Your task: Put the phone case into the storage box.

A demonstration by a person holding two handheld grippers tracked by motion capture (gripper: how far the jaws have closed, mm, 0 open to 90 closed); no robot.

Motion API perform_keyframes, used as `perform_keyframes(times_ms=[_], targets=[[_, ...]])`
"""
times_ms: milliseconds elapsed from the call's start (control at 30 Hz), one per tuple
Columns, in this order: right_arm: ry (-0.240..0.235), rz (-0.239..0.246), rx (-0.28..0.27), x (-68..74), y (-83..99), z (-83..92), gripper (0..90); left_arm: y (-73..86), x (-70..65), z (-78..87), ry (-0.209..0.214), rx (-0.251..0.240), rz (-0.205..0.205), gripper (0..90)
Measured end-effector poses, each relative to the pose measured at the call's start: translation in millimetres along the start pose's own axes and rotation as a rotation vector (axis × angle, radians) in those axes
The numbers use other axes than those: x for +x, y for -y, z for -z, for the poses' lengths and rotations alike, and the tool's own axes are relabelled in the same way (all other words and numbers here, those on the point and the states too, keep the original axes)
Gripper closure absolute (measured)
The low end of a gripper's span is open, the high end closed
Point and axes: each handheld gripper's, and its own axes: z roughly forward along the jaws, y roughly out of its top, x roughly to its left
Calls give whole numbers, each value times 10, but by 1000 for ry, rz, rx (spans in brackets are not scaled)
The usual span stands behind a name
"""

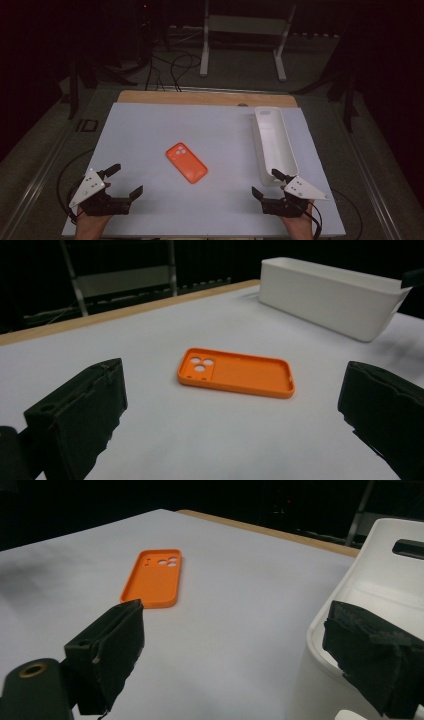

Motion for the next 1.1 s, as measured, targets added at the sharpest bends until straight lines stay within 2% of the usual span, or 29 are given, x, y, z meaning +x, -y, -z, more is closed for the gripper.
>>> perform_keyframes(times_ms=[267, 400, 433, 667, 1000, 1100], targets=[[10, -5, 1, -9, 7, 0, 98, -1, -4, -3, -16, 14, -12, 3], [15, -9, 2, -15, 10, 1, 98, 3, -4, -13, -23, 33, -8, 4], [16, -11, 2, -15, 9, 1, 98, -10, -19, -30, -27, 50, -11, 4], [22, -12, 1, -10, 4, -4, 98, -59, -51, -127, 3, 94, -5, 36], [41, -27, -4, -60, 9, -3, 98, -167, -59, -280, 23, 115, -14, 23], [45, -28, -10, -75, 6, 12, 98, -205, -60, -315, 23, 106, -14, 18]])
